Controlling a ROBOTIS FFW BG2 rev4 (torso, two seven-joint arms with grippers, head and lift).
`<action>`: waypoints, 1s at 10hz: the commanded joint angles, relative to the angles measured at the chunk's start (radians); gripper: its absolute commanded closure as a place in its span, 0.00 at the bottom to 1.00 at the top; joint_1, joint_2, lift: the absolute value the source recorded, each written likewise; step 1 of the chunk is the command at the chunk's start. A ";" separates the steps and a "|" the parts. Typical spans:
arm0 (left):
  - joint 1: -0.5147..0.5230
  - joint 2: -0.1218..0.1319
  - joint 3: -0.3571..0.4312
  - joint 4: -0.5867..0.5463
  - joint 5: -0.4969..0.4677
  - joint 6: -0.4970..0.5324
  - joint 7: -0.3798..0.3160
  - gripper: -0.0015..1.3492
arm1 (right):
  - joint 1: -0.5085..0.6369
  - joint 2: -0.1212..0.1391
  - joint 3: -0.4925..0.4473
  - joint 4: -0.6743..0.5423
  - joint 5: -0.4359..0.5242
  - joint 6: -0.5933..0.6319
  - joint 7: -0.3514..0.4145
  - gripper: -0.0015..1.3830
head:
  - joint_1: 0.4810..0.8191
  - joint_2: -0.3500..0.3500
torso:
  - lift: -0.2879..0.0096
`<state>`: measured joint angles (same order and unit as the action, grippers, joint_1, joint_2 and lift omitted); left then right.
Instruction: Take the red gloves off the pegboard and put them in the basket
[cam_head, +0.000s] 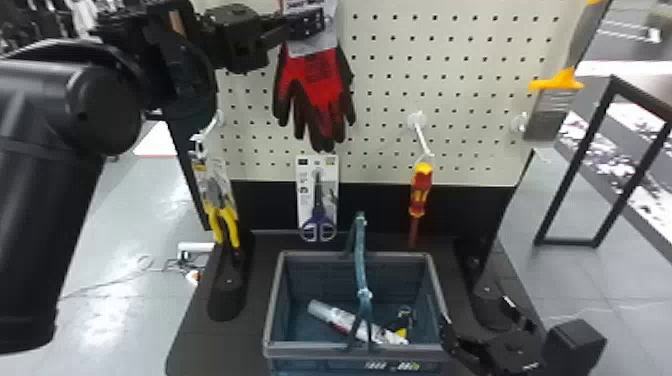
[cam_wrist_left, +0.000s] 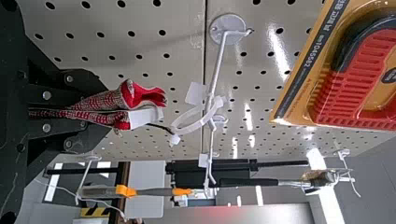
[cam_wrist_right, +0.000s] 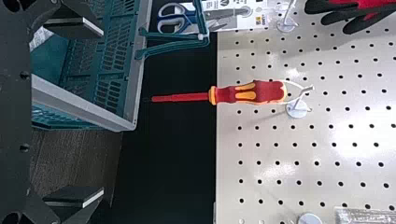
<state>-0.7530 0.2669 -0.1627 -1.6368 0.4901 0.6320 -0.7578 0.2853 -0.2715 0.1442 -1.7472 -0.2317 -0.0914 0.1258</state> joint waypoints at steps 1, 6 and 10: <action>0.000 0.000 -0.001 0.000 0.001 0.000 0.000 0.81 | 0.000 0.000 0.000 0.000 0.000 -0.001 0.000 0.09 | 0.20 0.50 | 0.63; -0.003 0.000 0.000 0.002 0.001 -0.008 0.000 0.81 | 0.000 0.000 0.000 0.000 0.000 0.001 0.000 0.09 | 0.20 0.50 | 0.63; -0.006 -0.002 0.000 -0.021 -0.024 -0.017 0.002 0.81 | 0.000 0.000 0.000 0.002 -0.005 0.001 0.000 0.09 | 0.20 0.50 | 0.63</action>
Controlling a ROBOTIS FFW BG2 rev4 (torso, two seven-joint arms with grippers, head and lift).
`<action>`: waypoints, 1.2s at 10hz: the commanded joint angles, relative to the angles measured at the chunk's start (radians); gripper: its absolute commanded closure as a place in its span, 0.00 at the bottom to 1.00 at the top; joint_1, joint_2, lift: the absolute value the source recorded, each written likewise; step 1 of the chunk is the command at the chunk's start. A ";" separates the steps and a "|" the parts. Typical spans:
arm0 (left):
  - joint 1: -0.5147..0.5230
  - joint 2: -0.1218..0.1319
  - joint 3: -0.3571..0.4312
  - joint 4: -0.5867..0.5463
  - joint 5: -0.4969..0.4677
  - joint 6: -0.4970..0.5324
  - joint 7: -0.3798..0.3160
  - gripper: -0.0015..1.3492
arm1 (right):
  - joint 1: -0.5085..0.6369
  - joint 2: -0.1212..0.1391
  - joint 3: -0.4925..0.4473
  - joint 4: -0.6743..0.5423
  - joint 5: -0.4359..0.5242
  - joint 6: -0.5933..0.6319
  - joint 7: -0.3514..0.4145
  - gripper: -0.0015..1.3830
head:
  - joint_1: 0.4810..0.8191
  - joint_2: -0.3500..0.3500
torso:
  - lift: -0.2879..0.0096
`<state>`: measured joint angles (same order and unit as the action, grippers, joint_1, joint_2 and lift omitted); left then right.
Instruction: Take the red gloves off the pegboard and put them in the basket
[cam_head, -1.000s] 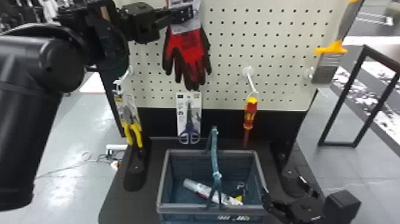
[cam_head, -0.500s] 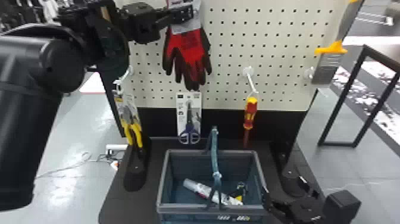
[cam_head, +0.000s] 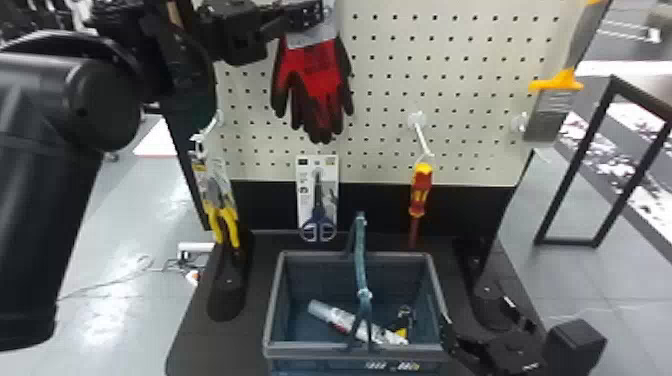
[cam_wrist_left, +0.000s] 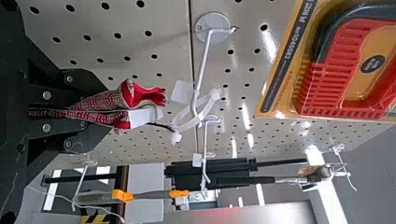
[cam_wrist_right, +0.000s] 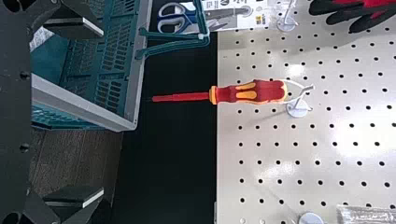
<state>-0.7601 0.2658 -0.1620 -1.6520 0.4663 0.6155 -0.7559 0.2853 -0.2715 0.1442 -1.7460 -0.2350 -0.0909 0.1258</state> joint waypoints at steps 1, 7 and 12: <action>0.013 -0.005 0.007 -0.035 -0.003 0.013 0.010 0.81 | 0.000 0.000 0.000 0.000 -0.001 0.000 0.000 0.09 | 0.20 0.50 | 0.63; 0.202 -0.046 0.111 -0.302 -0.023 0.081 0.119 0.81 | 0.002 0.000 0.000 0.002 -0.003 0.003 0.000 0.09 | 0.20 0.50 | 0.63; 0.444 -0.175 0.294 -0.362 0.029 0.027 0.175 0.84 | 0.006 0.000 0.000 -0.003 0.002 0.010 0.000 0.09 | 0.20 0.50 | 0.63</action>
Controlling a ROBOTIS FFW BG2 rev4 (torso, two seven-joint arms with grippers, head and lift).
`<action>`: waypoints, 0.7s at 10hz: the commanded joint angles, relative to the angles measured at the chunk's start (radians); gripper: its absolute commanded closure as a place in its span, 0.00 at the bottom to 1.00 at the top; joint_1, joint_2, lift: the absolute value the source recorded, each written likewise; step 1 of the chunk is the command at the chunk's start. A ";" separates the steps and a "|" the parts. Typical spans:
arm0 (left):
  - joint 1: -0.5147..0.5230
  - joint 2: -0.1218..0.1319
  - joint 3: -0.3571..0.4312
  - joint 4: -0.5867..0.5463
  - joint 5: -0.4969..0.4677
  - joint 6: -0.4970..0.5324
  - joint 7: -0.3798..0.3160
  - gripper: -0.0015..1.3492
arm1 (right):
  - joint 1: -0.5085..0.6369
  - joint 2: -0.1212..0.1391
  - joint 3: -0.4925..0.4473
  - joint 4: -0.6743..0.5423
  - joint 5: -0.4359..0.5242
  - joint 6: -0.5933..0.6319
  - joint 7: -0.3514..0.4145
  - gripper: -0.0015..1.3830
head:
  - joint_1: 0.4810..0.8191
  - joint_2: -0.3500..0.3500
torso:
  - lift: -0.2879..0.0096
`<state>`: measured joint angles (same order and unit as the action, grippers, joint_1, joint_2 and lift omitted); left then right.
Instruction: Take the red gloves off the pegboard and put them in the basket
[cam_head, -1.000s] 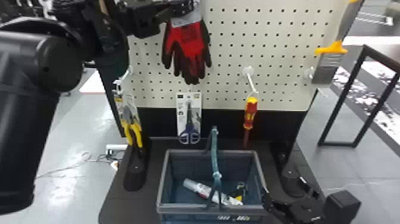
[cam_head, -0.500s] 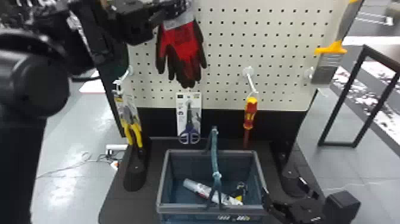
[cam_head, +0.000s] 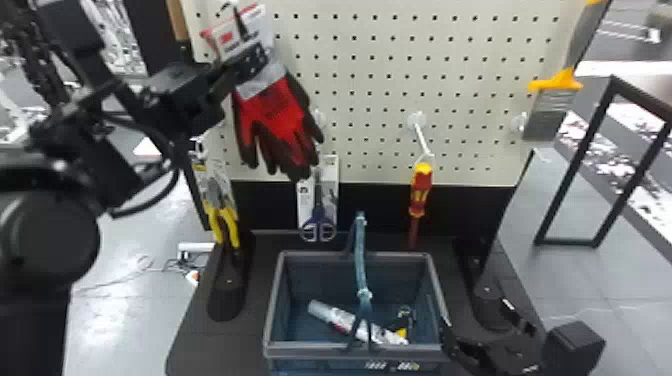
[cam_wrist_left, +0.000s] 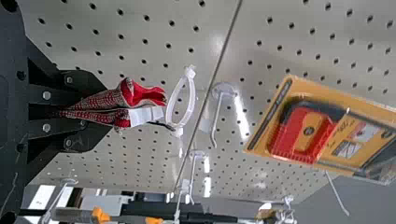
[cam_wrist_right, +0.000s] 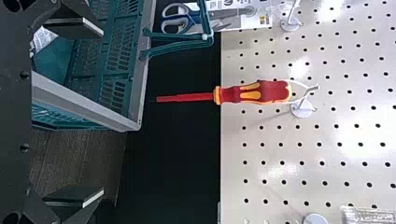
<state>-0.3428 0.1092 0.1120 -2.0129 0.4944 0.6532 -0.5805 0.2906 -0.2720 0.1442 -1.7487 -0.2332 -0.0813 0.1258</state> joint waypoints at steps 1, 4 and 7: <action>0.070 -0.049 0.048 0.000 0.006 -0.021 0.007 0.84 | 0.001 0.000 0.000 -0.002 0.002 0.002 0.000 0.09 | 0.20 0.50 | 0.63; 0.171 -0.112 0.084 0.060 0.029 -0.078 0.021 0.84 | 0.002 0.000 0.000 -0.003 0.003 0.002 0.000 0.09 | 0.20 0.50 | 0.63; 0.223 -0.112 0.029 0.183 0.050 -0.141 -0.004 0.85 | 0.009 0.000 -0.002 -0.008 0.003 0.000 0.000 0.09 | 0.20 0.50 | 0.63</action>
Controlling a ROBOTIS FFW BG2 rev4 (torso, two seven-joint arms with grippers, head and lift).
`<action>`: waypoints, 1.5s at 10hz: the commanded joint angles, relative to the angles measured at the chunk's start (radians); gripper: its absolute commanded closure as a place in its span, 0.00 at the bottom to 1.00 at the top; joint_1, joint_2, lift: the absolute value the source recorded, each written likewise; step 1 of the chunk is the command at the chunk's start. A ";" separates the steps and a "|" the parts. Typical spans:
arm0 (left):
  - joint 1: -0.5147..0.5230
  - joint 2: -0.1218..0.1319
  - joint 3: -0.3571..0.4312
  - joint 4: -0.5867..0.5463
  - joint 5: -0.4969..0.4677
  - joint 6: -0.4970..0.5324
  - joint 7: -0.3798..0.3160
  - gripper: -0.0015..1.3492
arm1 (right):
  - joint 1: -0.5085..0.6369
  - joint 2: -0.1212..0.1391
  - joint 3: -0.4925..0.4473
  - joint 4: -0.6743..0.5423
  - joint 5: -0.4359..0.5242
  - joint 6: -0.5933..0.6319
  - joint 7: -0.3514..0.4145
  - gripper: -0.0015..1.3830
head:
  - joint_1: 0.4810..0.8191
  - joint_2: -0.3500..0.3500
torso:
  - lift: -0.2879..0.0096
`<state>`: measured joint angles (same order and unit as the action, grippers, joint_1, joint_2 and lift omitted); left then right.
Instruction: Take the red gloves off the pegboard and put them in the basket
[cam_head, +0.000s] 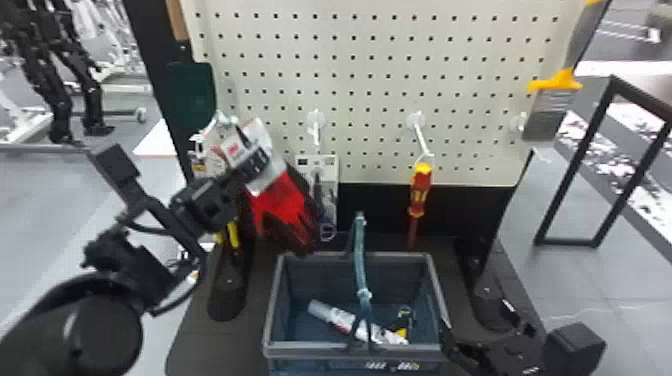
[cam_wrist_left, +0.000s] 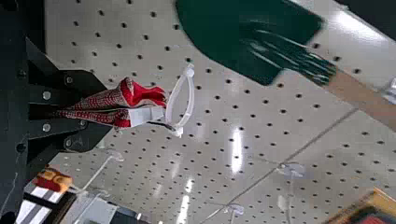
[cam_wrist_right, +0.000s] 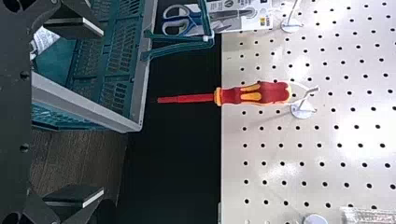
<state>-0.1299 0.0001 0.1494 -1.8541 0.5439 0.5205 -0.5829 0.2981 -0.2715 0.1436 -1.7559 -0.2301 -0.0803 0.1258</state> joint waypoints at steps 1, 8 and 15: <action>0.019 -0.003 -0.027 0.058 0.002 -0.013 -0.011 0.85 | 0.001 0.000 0.001 -0.002 0.000 -0.001 0.000 0.09 | 0.20 0.50 | 0.63; 0.027 -0.003 -0.214 0.256 0.091 -0.040 -0.057 0.85 | 0.001 0.001 -0.001 0.003 -0.005 -0.009 0.000 0.09 | 0.20 0.50 | 0.63; 0.018 -0.003 -0.205 0.271 0.082 -0.051 -0.074 0.15 | -0.001 0.001 -0.001 0.004 -0.008 -0.009 0.000 0.09 | 0.20 0.50 | 0.63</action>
<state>-0.1123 0.0000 -0.0560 -1.5840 0.6259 0.4704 -0.6564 0.2976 -0.2700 0.1428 -1.7518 -0.2376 -0.0900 0.1258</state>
